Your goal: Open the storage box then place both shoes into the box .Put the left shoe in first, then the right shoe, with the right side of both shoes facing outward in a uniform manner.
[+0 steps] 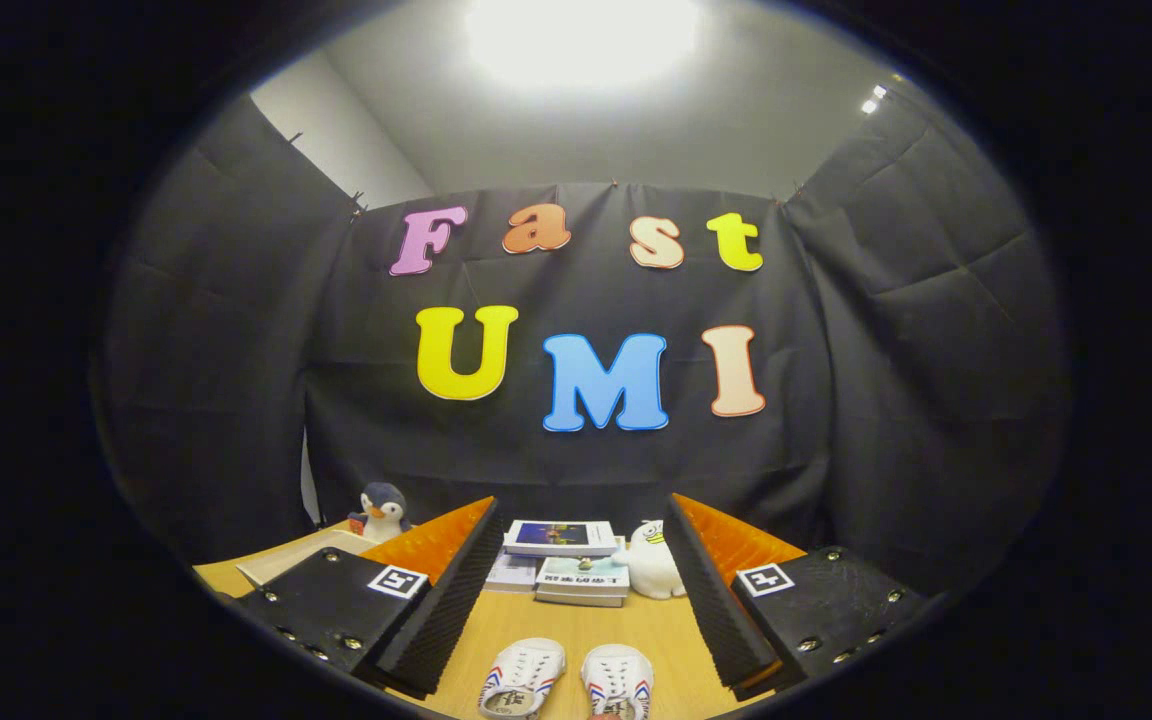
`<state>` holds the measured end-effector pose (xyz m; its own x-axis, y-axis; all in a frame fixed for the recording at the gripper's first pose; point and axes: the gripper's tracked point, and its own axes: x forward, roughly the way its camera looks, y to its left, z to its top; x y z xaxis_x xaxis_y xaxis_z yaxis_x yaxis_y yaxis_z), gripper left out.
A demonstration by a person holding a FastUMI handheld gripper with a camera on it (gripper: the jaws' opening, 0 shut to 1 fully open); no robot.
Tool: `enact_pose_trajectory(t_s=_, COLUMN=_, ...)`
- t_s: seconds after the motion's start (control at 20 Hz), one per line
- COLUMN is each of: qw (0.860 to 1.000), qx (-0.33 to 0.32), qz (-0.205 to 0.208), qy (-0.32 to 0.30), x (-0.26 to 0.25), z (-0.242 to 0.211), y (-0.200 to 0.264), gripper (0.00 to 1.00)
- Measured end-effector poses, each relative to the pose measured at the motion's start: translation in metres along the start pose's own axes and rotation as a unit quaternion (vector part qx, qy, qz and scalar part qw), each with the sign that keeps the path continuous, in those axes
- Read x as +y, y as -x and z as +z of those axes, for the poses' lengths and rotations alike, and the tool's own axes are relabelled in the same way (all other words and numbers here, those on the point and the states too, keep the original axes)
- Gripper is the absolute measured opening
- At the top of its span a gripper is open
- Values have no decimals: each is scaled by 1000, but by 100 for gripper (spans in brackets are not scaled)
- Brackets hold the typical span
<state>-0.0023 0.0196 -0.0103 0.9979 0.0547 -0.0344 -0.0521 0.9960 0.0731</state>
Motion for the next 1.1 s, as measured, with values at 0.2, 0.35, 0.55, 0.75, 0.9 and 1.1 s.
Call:
enact_pose_trajectory(t_s=0.2, qw=998, qx=41, qz=26, qy=-44, x=14, z=-20, y=-5, gripper=97)
enact_pose_trajectory(t_s=0.35, qw=992, qx=74, qz=52, qy=-89, x=29, z=-35, y=-9, gripper=98)
enact_pose_trajectory(t_s=0.55, qw=980, qx=111, qz=82, qy=-143, x=50, z=-53, y=-14, gripper=98)
enact_pose_trajectory(t_s=0.75, qw=957, qx=162, qz=134, qy=-199, x=82, z=-79, y=-15, gripper=99)
enact_pose_trajectory(t_s=0.9, qw=938, qx=195, qz=158, qy=-238, x=101, z=-96, y=-13, gripper=99)
enact_pose_trajectory(t_s=1.1, qw=914, qx=235, qz=169, qy=-284, x=116, z=-120, y=-13, gripper=96)
